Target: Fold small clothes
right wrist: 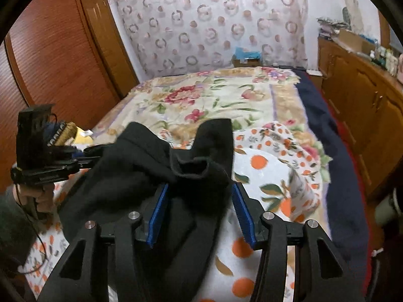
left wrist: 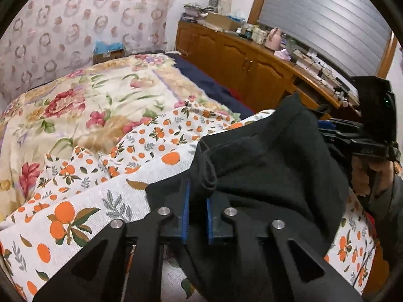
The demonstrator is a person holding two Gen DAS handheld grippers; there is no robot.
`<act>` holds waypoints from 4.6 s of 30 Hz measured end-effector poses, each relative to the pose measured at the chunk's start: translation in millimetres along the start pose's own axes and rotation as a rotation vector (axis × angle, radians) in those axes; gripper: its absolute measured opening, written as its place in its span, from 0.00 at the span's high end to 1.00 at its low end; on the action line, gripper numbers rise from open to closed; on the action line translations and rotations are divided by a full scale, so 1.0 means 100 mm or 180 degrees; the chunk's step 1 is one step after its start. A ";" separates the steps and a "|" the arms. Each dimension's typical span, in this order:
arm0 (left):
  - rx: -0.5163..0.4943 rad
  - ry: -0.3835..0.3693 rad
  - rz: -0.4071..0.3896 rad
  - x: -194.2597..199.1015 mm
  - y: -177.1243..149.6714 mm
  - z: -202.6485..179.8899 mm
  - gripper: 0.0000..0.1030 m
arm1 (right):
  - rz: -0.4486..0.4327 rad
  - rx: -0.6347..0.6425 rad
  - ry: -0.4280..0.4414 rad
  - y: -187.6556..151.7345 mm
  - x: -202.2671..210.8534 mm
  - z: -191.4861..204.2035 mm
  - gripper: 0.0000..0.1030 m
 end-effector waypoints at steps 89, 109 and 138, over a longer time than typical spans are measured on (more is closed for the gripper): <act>0.1850 0.1622 -0.1410 3.17 -2.37 1.85 0.92 | -0.0292 0.2331 0.0808 1.83 -2.33 3.49 0.61; 0.1843 0.1756 -0.1261 3.23 -2.37 1.77 0.84 | -0.0140 0.1726 0.0991 1.41 -2.65 3.20 0.46; 0.0878 0.1440 -0.1452 3.24 -1.91 0.48 0.00 | -0.0731 0.1078 0.0333 -0.32 -0.16 2.39 0.30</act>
Point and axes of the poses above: each gripper's, at about its wrist camera, not at the fingertips, and x roughly against the way its jaws point, z to its left, y to its top, the point moved 3 cm from there along -x, roughly the way its jaws point, and after that the axes turned 5 degrees about y, right-handed, at the moved point
